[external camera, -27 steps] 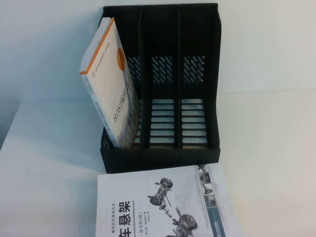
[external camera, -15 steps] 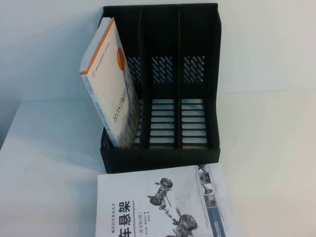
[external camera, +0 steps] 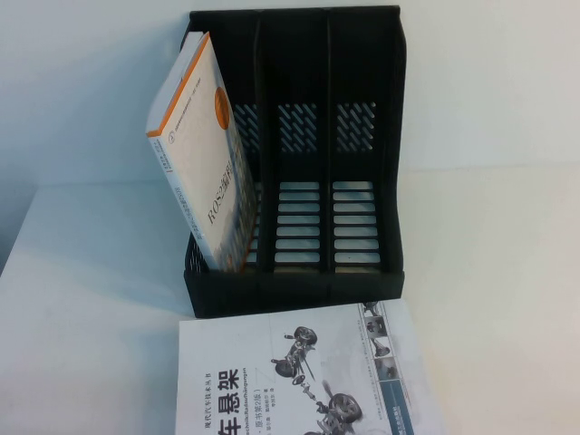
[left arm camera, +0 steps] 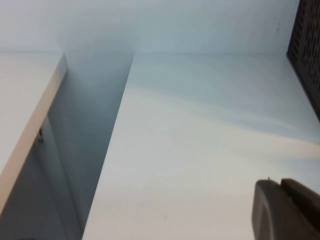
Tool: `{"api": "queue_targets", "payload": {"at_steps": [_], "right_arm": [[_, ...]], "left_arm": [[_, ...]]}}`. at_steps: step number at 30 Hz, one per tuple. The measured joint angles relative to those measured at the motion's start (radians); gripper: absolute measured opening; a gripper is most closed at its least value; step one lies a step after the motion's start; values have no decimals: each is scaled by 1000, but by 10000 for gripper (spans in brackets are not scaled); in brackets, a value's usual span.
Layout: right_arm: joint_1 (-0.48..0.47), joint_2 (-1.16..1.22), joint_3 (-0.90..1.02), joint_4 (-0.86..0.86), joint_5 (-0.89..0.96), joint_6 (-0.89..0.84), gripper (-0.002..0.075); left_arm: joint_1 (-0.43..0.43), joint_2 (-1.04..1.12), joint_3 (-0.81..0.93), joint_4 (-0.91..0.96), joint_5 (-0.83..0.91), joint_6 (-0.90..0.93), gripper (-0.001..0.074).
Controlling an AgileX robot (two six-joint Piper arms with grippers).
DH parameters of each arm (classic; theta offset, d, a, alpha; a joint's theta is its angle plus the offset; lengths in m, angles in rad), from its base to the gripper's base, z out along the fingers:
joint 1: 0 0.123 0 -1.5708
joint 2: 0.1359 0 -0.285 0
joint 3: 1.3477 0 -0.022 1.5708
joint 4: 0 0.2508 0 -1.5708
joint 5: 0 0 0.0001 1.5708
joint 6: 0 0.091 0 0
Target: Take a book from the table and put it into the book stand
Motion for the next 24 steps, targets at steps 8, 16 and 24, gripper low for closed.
{"api": "queue_targets", "payload": {"at_steps": [8,16,24], "right_arm": [[0,0,0,0,-202,0,-2],[0,0,0,0,-454,0,-2],[0,0,0,4,-775,28,-2]], "left_arm": [[0,0,0,2,-225,5,-3],[0,0,0,2,-626,5,-3],[0,0,0,-3,-885,35,-3]]}}
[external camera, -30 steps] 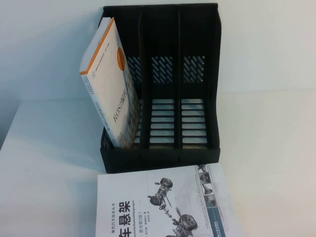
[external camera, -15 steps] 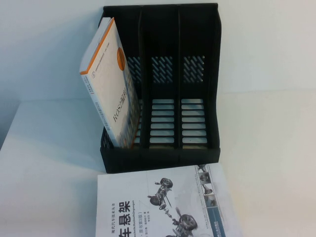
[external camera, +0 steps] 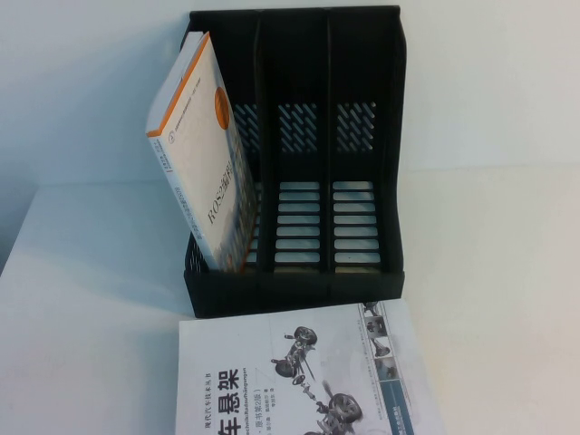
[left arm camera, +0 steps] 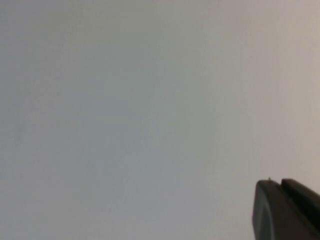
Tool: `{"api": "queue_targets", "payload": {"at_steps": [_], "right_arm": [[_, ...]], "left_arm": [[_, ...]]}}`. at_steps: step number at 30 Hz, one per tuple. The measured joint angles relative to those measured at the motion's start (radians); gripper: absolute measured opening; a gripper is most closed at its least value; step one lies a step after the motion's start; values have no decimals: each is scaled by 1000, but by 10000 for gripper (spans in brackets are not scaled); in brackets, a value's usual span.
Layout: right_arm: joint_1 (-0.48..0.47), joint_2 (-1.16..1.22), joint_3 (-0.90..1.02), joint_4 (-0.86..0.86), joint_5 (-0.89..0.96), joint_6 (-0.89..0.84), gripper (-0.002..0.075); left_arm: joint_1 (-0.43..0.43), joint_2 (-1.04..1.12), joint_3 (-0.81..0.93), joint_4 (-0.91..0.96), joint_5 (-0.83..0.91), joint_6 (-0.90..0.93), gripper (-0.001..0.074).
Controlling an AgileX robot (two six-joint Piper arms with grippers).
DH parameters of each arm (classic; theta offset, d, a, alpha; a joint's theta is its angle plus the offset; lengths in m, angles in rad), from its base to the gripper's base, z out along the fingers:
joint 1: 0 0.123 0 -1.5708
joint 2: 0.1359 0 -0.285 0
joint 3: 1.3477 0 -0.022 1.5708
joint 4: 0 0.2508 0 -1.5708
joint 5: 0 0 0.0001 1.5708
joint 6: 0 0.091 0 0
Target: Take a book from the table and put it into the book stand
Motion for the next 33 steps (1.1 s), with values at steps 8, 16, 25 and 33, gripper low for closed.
{"api": "queue_targets", "payload": {"at_steps": [8,16,25,33], "right_arm": [[0,0,-49,25,33,0,-2],[0,45,-395,25,749,-49,-2],[0,327,-539,104,1074,-19,-2],[0,531,-539,132,1103,-24,-2]], "left_arm": [[0,0,-13,-21,56,3,-3],[0,20,-338,-78,730,-20,-3],[-4,252,-353,-312,960,-97,-3],[-7,633,-437,-658,1276,337,-3]]}}
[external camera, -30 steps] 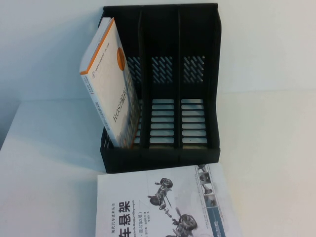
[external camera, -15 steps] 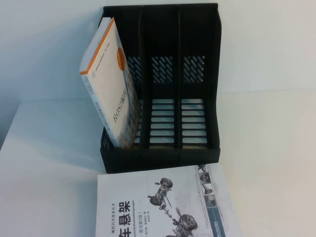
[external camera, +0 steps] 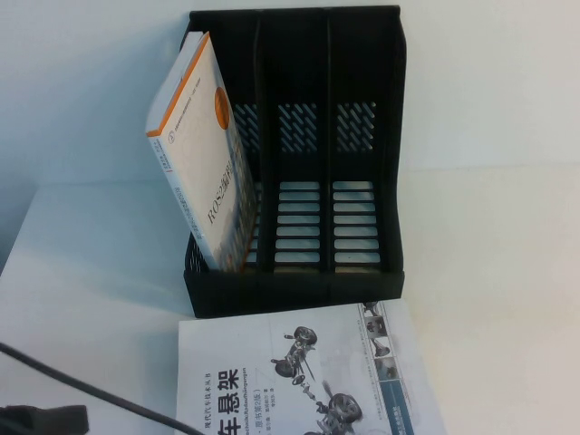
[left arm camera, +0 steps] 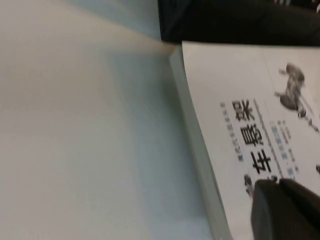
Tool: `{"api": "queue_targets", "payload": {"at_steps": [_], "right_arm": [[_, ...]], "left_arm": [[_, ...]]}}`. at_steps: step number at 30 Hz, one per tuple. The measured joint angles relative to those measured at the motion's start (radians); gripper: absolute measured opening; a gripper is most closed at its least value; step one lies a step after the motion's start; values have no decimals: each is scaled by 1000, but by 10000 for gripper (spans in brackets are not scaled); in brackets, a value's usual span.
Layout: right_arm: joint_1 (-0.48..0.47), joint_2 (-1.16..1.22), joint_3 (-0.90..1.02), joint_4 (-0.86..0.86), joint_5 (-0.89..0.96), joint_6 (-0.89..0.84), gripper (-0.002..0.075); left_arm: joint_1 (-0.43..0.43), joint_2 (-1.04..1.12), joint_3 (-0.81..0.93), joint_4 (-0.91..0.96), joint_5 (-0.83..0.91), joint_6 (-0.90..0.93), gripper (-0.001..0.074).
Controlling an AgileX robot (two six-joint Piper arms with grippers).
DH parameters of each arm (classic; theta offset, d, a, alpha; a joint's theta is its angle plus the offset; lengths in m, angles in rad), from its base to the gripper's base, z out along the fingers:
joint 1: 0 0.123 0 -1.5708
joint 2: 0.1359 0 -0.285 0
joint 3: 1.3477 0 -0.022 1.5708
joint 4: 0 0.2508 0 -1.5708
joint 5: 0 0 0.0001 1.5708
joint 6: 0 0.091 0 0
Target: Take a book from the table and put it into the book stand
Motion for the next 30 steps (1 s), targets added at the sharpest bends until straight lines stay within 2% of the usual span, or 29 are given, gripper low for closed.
{"api": "queue_targets", "payload": {"at_steps": [4,15,20,24,27,30], "right_arm": [[0,53,0,19,47,-13,-2],[0,78,0,70,102,-87,-2],[0,78,0,153,102,-141,-2],[0,78,0,239,102,-222,-2],[0,78,0,273,103,-250,-2],[0,78,0,284,114,-257,-2]], "left_arm": [[0,182,-12,-65,45,129,-3],[0,546,-18,-308,-86,395,-3],[-32,645,-43,-323,-127,410,-3],[-129,701,-86,-311,-170,409,-3],[-187,741,-120,-253,-204,352,-3],[-203,782,-150,-191,-212,286,-3]]}}
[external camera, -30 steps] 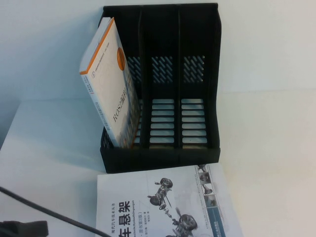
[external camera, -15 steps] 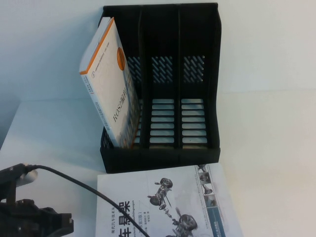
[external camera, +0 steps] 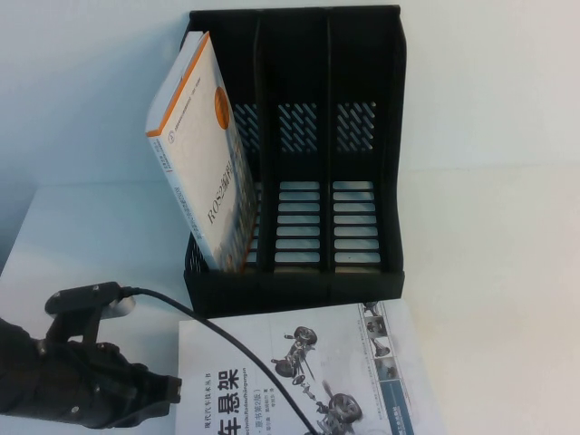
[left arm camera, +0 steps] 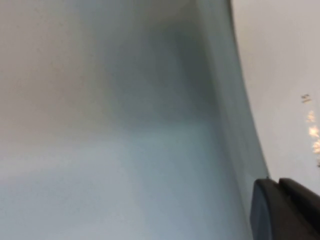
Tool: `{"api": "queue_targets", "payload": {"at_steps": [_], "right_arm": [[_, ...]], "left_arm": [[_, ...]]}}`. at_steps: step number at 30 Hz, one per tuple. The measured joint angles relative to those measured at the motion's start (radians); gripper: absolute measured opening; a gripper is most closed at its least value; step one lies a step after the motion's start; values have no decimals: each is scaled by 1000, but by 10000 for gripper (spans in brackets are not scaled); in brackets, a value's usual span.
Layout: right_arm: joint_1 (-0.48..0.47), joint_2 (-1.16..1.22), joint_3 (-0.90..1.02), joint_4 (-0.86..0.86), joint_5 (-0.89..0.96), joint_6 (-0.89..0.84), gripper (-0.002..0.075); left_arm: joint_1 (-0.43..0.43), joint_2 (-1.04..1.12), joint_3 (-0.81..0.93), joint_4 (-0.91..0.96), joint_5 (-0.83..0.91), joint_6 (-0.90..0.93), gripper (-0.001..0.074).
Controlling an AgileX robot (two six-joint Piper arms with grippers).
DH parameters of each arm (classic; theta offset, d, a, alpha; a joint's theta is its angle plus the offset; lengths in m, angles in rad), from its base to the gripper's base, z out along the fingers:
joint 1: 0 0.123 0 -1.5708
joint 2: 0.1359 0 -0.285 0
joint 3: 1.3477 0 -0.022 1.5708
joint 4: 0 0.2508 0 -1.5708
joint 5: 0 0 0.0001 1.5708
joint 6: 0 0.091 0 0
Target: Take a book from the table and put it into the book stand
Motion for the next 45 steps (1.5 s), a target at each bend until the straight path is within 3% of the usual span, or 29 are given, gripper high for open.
{"api": "queue_targets", "payload": {"at_steps": [16,26,37,45], "right_arm": [[0,0,0,10,11,-8,-2],[0,0,0,18,11,-8,-2],[0,0,0,18,17,-13,-2],[0,0,0,18,19,-13,-2]], "left_arm": [[-9,113,-124,45,91,-43,-4],[-135,113,-160,58,58,-43,-4],[-98,113,-161,399,45,-300,-4],[-98,115,-161,376,62,-308,-4]]}}
